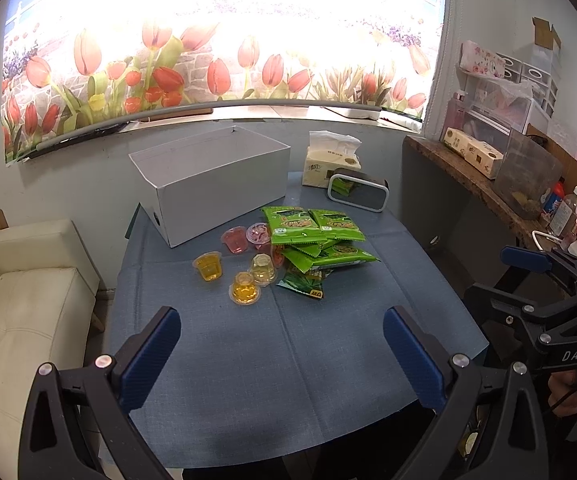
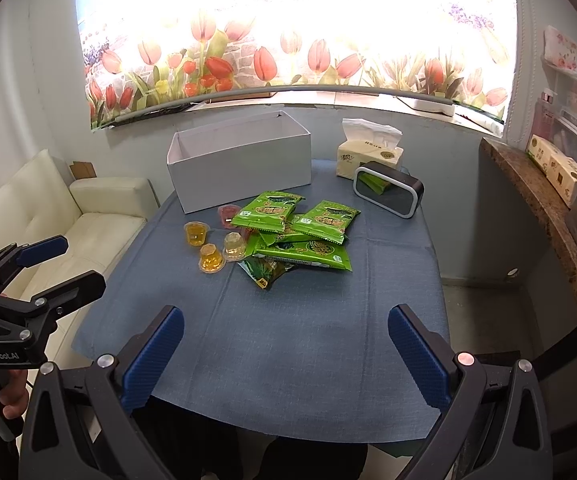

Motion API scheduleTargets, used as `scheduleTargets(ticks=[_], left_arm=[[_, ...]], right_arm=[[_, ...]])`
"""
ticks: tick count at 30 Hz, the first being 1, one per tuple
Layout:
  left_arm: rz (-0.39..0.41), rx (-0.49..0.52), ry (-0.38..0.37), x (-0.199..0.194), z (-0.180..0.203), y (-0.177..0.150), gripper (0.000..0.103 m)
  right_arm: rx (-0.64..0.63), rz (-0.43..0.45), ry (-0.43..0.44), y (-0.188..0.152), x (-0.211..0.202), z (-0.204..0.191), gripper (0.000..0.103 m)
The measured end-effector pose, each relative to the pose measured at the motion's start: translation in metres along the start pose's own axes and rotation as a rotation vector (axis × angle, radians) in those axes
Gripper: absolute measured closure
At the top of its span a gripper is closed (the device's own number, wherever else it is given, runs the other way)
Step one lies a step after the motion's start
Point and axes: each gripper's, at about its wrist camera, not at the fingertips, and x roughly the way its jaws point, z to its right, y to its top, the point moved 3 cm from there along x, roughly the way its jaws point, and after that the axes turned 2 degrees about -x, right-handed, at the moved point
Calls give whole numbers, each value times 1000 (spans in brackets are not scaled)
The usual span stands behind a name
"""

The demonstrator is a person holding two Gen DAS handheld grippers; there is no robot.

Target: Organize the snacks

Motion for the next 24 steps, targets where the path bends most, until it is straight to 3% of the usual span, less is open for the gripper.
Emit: scheduleTargets(ticks=[24], left_arm=[[-2,-6,8,-1,-5,1,0]], right_arm=[[7,-11,-10,0,1,3,0]])
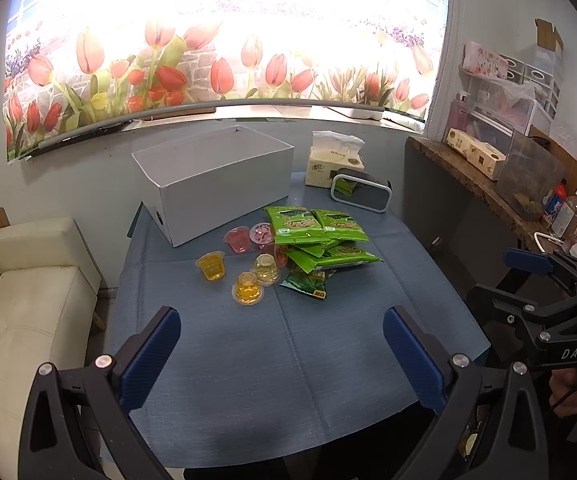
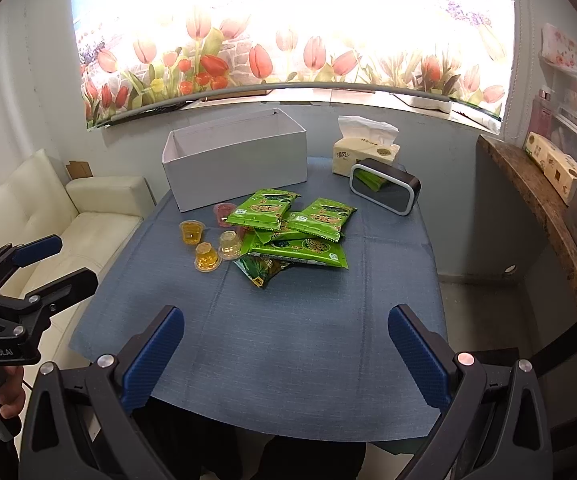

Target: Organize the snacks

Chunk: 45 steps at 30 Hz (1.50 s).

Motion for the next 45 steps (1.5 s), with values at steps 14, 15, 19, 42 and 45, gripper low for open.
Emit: scheduleTargets(ticks=[14,15,19,42,45], left_arm=[[4,6,1,0,0,1,0],[4,8,6,0,0,0,0],[3,7,10,1,-2,-1,0],[-22,-33,19,17,-28,-10,0],[-26,-46,17,20,-31,-10,0]], right_arm=[[10,7,-25,1,8,3,0],[24,0,-33,2,13,7,0],[93,-37,-21,12,44,24,0],[285,-319,-101,105,287,72,0],[298,-396,-117,99,303,72,22]])
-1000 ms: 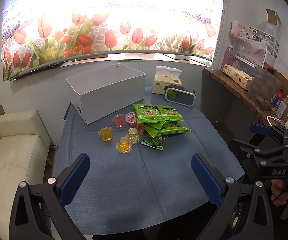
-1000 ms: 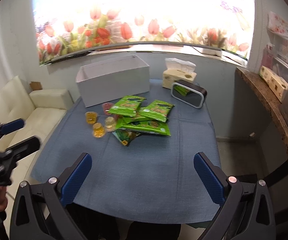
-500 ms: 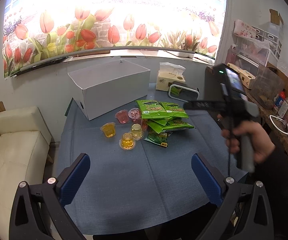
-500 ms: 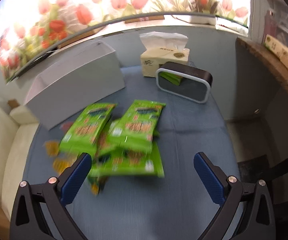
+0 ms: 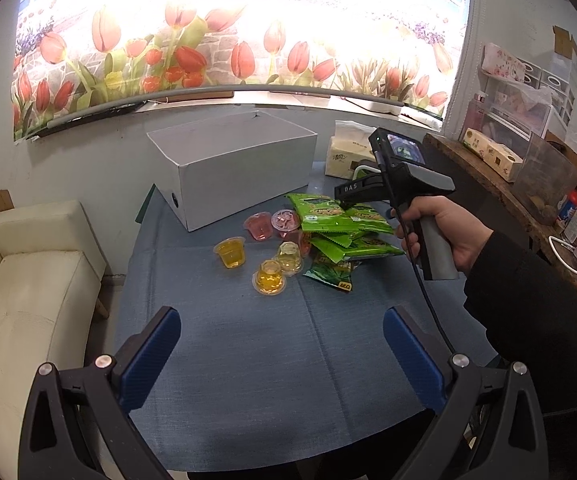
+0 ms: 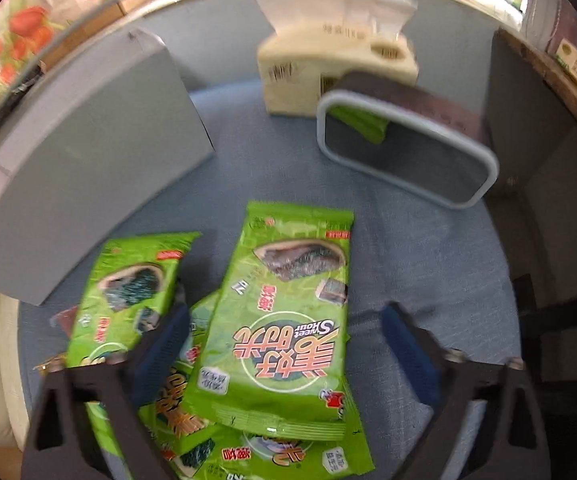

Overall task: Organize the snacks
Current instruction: 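Reach the right tool to the green seaweed packets and grasp two, then carry the green seaweed packets with the right tool into the white box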

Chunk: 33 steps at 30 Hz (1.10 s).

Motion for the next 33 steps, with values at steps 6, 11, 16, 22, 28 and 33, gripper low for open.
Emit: scheduleTargets(ticks=[6,11,16,22,28,33], left_arm=[[-2,-5,-1,1,-3,-1,0],[-8,-10,2,7,-3,1,0],[-11,-3,14,22,4,12,0],[-34,9,33,69,24,42,0],[-85,-24,87,135,41,74,0],[-123,31,182,191,69,93,0]], right_arm=[[7,-18,24,0,7,-2,30],[-2,5,70,-10,-16,-1,31],[-2,35,96,-36,-49,15,31],[-24,107,120,-78,-85,54,31],[-16,170,145,-151,-124,94,31],[-10,203,158,-195,-136,110,31]])
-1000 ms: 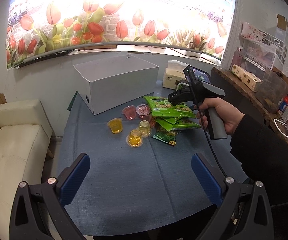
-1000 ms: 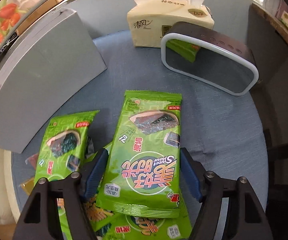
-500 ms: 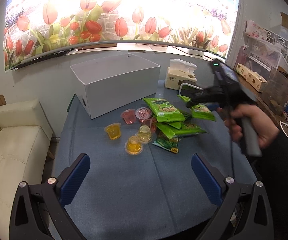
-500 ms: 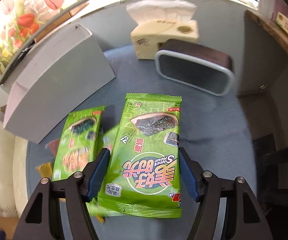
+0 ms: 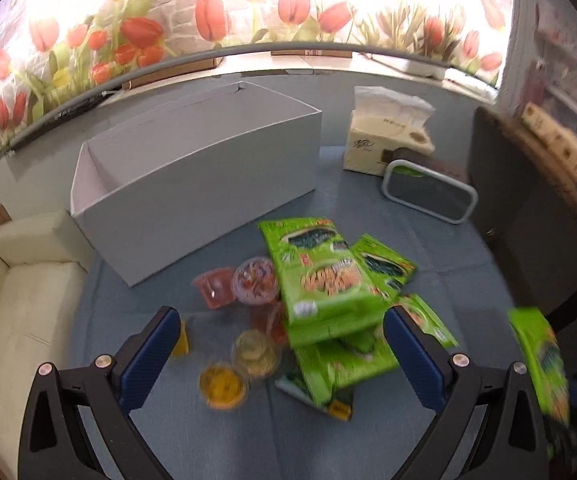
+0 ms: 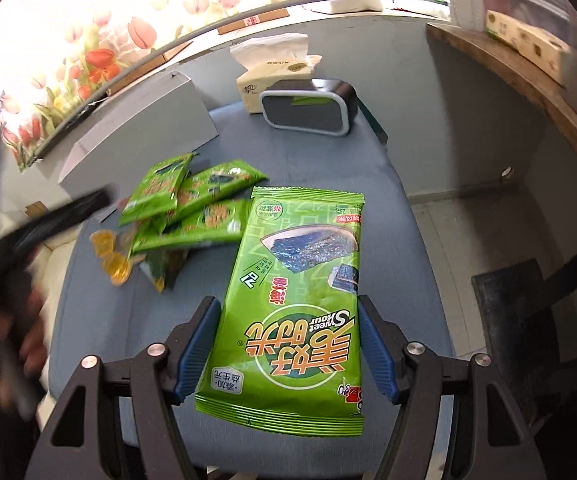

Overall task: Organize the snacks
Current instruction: 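Carry the green seaweed packets with the right tool into the white box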

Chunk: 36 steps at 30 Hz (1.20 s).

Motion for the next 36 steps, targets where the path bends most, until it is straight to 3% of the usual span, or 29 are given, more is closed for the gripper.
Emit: scheduleTargets(ticks=[4,7,14,17,18,24,30,36], left_arm=[[-42,0,-20,42,24,15,0],[-64,38,85,68,37,21,0],[-129,-50,57,92,35,23,1],[-128,-49,70,91,34,23,29],[-136,-64,50,90,32,23,29],[-97,-75,-15,67,25,28,31],[-19,-64,-69,14,10,28,31],[59,-126,-102,-47,-35,17,31]], right_arm=[[-15,21,-9,-18,-13,5,31],[-31,54,-26,-22,-23,7,31],[-40,69,-26,-21,-25,12,31],[-28,69,-1,-22,-26,14,31],[-32,71,-1,-23,-27,13,31],[-54,86,3,-17,-27,6,31],[-100,89,24,0,-23,-15,31],[-191,133,33,34,-12,-52,31]])
